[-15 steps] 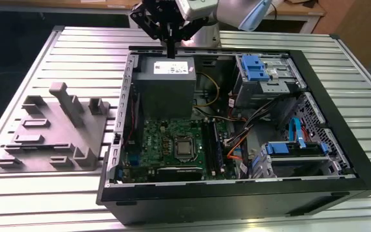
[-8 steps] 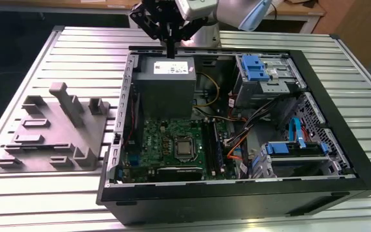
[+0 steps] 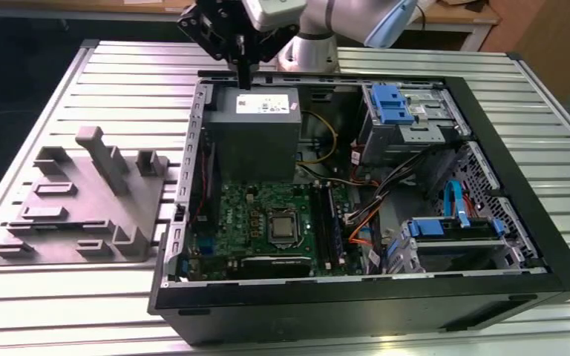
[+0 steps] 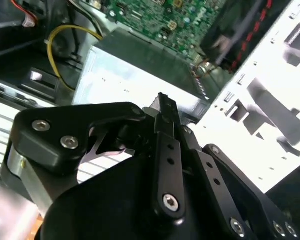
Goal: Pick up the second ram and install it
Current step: 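Reach for the second ram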
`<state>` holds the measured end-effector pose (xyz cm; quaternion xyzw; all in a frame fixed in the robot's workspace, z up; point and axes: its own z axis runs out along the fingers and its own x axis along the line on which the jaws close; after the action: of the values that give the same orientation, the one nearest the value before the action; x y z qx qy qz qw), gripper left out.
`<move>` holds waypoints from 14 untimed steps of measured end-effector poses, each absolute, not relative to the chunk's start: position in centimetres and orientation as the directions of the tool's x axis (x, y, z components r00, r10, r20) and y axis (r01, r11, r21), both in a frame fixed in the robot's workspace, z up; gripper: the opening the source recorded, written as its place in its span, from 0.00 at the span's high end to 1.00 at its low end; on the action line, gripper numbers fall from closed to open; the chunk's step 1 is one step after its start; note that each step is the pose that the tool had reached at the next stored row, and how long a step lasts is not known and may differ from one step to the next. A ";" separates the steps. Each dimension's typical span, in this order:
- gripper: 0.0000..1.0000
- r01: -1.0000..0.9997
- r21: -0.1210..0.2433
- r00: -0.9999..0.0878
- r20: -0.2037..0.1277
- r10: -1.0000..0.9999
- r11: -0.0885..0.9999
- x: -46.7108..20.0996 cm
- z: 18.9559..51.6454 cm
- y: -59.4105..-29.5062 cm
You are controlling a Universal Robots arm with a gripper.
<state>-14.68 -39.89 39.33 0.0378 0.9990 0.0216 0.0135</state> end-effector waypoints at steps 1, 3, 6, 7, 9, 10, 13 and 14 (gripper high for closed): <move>0.90 0.075 0.044 -0.997 -0.026 0.076 0.996 -15.0 39.3 -39.9; 0.90 0.075 0.045 -0.997 -0.026 0.076 0.996 -15.8 39.3 -39.9; 0.90 0.075 0.045 -0.997 -0.027 0.076 0.996 -16.8 39.3 -39.9; 0.90 0.075 0.045 -0.997 -0.028 0.076 0.996 -17.1 39.3 -39.9; 0.90 0.075 0.045 -0.997 -0.028 0.076 0.996 -17.6 39.3 -39.9; 0.90 0.075 0.045 -0.997 -0.028 0.076 0.996 -17.8 39.3 -39.9; 0.90 0.075 0.045 -0.997 -0.029 0.076 0.996 -18.6 39.3 -39.9; 0.90 0.075 0.045 -0.997 -0.029 0.076 0.996 -18.9 39.3 -39.9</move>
<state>-18.89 -39.89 39.31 0.0378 0.9989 0.0218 0.0155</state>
